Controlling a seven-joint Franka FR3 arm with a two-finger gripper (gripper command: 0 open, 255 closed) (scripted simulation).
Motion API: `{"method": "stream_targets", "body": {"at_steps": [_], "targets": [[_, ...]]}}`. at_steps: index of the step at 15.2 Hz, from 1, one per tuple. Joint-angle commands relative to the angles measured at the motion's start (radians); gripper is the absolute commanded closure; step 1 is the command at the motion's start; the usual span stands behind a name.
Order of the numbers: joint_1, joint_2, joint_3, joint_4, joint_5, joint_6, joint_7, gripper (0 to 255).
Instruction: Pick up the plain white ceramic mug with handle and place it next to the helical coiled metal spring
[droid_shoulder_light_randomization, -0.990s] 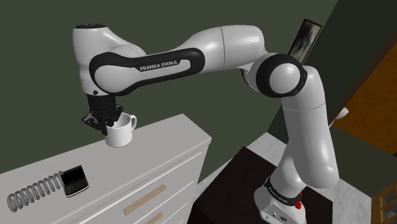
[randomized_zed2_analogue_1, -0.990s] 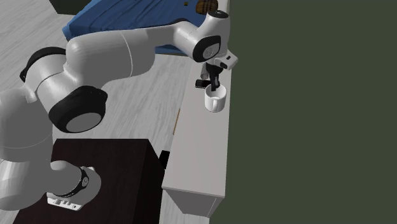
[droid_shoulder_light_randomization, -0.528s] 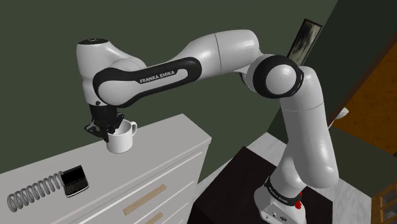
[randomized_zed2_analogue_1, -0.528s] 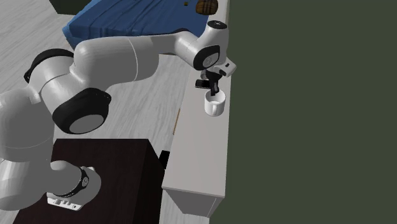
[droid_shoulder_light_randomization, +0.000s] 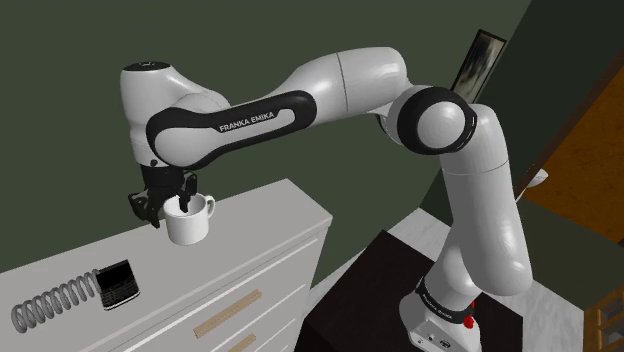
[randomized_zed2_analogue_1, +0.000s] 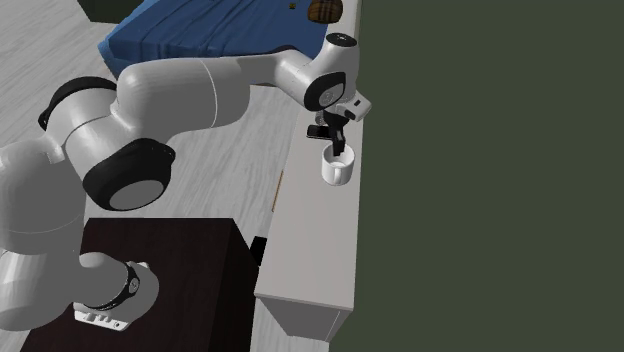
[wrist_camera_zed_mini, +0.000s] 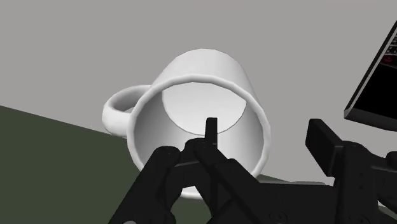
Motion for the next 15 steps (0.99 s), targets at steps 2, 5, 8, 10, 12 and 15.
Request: {"method": "stream_targets", "body": {"at_steps": [2, 5, 8, 10, 12, 15], "targets": [[0.000, 0.000, 0.000, 0.000, 0.000, 0.000, 0.000, 0], [0.000, -0.011, 0.003, 0.017, 0.005, -0.027, -0.003, 0], [0.003, -0.034, 0.009, 0.076, 0.015, -0.107, -0.011, 0], [0.003, -0.034, 0.009, 0.076, 0.015, -0.107, -0.011, 0], [0.003, -0.034, 0.009, 0.076, 0.015, -0.107, -0.011, 0], [0.003, -0.034, 0.009, 0.076, 0.015, -0.107, -0.011, 0]]}}
